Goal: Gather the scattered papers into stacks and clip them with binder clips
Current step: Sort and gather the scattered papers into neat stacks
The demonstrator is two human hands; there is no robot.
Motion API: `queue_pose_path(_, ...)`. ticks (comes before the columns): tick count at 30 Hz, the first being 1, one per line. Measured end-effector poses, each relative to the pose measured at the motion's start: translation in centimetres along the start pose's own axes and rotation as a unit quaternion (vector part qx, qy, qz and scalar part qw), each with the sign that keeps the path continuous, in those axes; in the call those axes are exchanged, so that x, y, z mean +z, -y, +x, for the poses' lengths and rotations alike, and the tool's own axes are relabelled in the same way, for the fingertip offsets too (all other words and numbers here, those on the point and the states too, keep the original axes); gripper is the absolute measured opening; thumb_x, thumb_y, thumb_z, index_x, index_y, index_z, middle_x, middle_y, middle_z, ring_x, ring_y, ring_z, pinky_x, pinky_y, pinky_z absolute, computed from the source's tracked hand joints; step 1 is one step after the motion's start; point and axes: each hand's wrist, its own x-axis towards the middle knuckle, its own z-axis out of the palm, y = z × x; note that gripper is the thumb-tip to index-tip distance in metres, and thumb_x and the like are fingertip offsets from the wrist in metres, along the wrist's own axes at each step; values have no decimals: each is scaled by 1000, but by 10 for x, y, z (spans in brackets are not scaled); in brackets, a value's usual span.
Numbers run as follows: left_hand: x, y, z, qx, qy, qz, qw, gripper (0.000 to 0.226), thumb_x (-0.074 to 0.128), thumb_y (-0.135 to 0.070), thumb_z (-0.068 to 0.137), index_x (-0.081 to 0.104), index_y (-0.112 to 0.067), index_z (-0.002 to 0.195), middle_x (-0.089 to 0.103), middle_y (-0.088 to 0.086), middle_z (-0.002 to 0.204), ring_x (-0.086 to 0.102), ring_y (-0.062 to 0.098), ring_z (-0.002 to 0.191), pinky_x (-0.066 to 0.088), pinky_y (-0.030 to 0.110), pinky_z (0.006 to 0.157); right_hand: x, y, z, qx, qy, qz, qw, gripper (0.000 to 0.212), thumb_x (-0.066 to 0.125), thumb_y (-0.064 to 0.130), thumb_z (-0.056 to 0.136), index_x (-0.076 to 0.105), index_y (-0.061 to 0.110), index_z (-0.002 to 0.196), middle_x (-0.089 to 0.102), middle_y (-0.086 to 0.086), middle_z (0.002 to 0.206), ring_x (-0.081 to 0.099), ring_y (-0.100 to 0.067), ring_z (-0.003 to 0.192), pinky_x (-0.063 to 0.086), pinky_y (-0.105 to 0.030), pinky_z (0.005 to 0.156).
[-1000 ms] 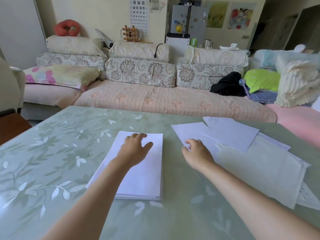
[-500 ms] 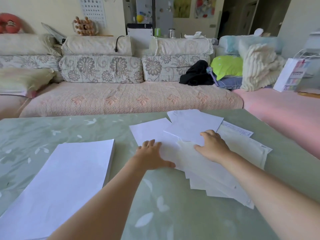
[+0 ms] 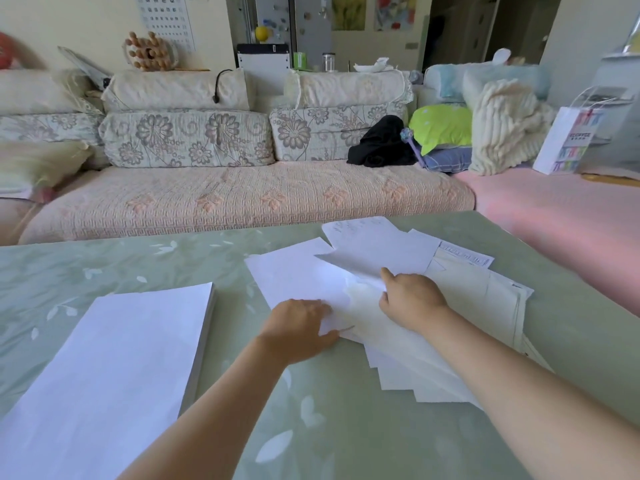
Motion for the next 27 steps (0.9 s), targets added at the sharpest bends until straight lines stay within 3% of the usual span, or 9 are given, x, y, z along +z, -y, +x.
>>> queue_pose_path(2, -7, -6, -5, 27, -17, 45, 998, 39, 38, -34, 84, 64, -24, 111, 69, 2, 102, 63, 27, 92, 40, 28, 68, -8, 1, -10, 0, -6, 7, 1000, 20, 43, 23, 93, 51, 10, 107, 66, -11, 100, 55, -31, 79, 34, -31, 59)
queue_pose_path(4, -14, -9, -13, 25, -20, 36, 999, 34, 43, -14, 85, 64, -23, 110, 68, 7, 96, 60, 30, 89, 33, 29, 63, -17, 1, -19, 10, -6, 15, 1000, 10, 44, 17, 91, 51, 11, 96, 65, -10, 95, 48, -30, 73, 32, -32, 57)
queue_pose_path(10, -42, 14, -45, -108, -147, -64, 981, 34, 45, -16, 88, 66, -33, 110, 71, -3, 101, 63, 23, 94, 36, 27, 62, -29, 3, -62, 45, -1, 57, 997, 18, 44, 4, 81, 54, 19, 82, 60, -5, 83, 53, -30, 77, 34, -30, 61)
queue_pose_path(14, -67, 31, -63, -218, -246, -184, 926, 30, 50, -13, 85, 69, -30, 101, 72, 1, 91, 63, 27, 85, 48, 31, 65, -30, 3, -91, 67, 33, 51, 996, 20, 44, 6, 82, 54, 23, 83, 66, -5, 103, 62, -29, 97, 42, -30, 70)
queue_pose_path(17, -85, 34, -72, -250, -313, -263, 878, 33, 47, -8, 86, 66, -27, 105, 69, 3, 91, 60, 29, 80, 49, 33, 64, -34, 3, -105, 68, 51, 30, 996, 31, 44, 7, 85, 66, 19, 101, 64, -5, 114, 61, -29, 109, 46, -30, 81)
queue_pose_path(20, -100, 24, -72, -206, -350, -320, 856, 35, 45, -3, 89, 68, -22, 108, 67, -3, 93, 57, 19, 77, 40, 24, 63, -44, 9, -114, 43, 76, 22, 996, 34, 43, 9, 84, 68, 22, 101, 64, -3, 112, 59, -29, 107, 46, -32, 84)
queue_pose_path(22, -105, 10, -69, -153, -337, -331, 868, 36, 46, 0, 90, 70, -21, 106, 66, -9, 91, 57, 13, 77, 36, 13, 57, -54, 14, -121, 52, 100, 77, 991, 22, 44, 10, 79, 61, 23, 78, 61, 1, 93, 57, -30, 93, 43, -30, 73)
queue_pose_path(24, -102, -6, -64, -105, -305, -333, 886, 36, 47, 1, 90, 72, -21, 103, 69, -10, 95, 61, 11, 84, 35, 11, 62, -59, 15, -125, 93, 128, 154, 975, 16, 44, 15, 78, 57, 21, 71, 58, 3, 83, 57, -30, 88, 42, -29, 68)
queue_pose_path(27, -86, -28, -57, -47, -228, -328, 915, 34, 49, 2, 91, 74, -19, 101, 72, -8, 105, 60, 6, 96, 35, 5, 71, -68, 9, -123, 202, 138, 375, 894, 18, 48, 17, 85, 63, 19, 77, 67, -7, 94, 61, -30, 88, 41, -30, 67)
